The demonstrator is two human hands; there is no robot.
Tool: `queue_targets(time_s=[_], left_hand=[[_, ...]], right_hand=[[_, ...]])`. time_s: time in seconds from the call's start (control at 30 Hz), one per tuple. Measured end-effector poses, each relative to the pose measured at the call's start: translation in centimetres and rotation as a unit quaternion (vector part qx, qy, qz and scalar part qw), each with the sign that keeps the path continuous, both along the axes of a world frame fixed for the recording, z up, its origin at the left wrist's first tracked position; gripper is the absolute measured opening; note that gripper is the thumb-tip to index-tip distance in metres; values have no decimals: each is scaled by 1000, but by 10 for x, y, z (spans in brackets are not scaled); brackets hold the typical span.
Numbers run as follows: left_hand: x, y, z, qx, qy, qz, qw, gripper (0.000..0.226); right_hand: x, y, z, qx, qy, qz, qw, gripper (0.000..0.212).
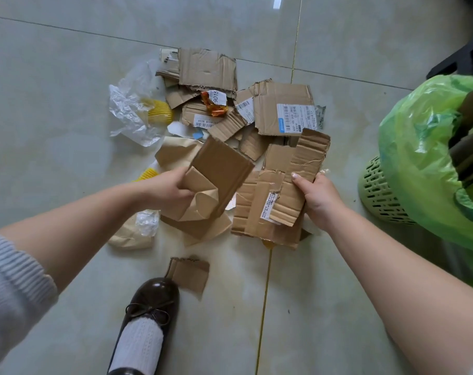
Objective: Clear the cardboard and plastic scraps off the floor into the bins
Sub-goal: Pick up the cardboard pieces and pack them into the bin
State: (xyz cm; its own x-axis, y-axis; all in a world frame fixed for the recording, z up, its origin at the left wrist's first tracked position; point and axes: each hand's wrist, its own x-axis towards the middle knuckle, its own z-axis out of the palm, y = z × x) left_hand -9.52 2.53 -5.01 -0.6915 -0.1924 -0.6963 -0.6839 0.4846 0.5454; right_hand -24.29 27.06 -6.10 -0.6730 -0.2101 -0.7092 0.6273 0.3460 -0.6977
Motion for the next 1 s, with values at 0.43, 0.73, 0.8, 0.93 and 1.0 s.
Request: queue_targets(time_s=[0.43, 0.73, 0.8, 0.93, 1.0], left_hand=[[-33, -25, 111, 224, 180, 214, 934, 64], [-150, 71, 224, 199, 311, 124, 921, 61], [-176, 111, 236, 189, 335, 95, 918, 49], [-211, 190, 236, 172, 377, 88, 906, 28], [-219, 226, 226, 174, 377, 95, 905, 20]], right_hand=[[-25, -20, 103, -156, 147, -78, 974, 22], [-65, 81, 203, -106, 370, -189, 903, 15], [-75, 111, 218, -98, 401, -225, 882, 15], [-89, 165, 228, -49, 431, -284, 855, 14], [-93, 182, 221, -38, 407, -320, 854, 8]])
